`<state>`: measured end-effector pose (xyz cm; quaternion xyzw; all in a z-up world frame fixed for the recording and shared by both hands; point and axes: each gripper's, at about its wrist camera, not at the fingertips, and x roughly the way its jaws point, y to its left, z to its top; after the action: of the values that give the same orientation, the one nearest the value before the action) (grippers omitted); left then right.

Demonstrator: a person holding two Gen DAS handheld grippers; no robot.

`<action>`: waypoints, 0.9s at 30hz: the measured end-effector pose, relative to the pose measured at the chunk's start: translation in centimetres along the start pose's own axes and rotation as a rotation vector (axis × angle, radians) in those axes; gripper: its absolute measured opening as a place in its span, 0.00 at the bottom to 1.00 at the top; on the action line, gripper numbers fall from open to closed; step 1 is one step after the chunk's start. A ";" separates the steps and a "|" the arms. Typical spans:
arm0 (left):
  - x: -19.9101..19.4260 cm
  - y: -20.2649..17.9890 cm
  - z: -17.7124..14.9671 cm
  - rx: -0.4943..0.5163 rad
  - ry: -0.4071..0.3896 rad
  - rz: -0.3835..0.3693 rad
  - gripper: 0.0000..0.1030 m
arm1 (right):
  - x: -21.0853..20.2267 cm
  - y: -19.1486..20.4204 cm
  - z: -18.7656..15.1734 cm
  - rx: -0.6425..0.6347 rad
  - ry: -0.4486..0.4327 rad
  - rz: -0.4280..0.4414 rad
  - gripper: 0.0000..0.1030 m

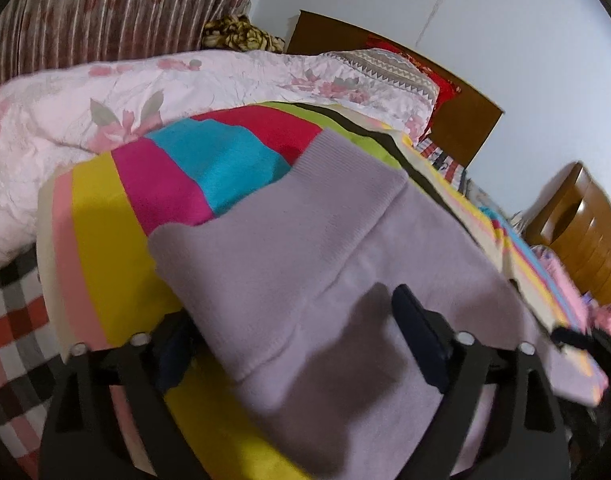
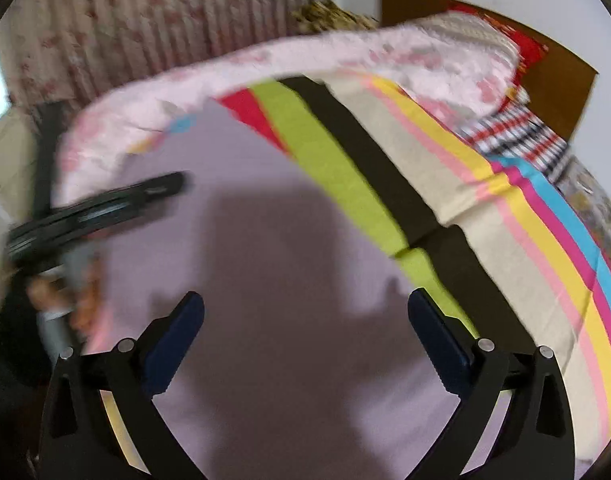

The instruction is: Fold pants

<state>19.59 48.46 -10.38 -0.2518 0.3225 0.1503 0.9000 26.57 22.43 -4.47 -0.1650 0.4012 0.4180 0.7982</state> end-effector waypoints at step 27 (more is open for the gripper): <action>-17.8 -36.5 -16.8 0.937 -0.154 -0.380 0.17 | -29.5 -15.3 -25.2 0.795 -0.573 -0.265 0.95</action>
<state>13.60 7.06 3.13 0.1363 0.2363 -0.1586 0.9489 16.42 -17.56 1.65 0.2231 0.2699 0.1566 0.9235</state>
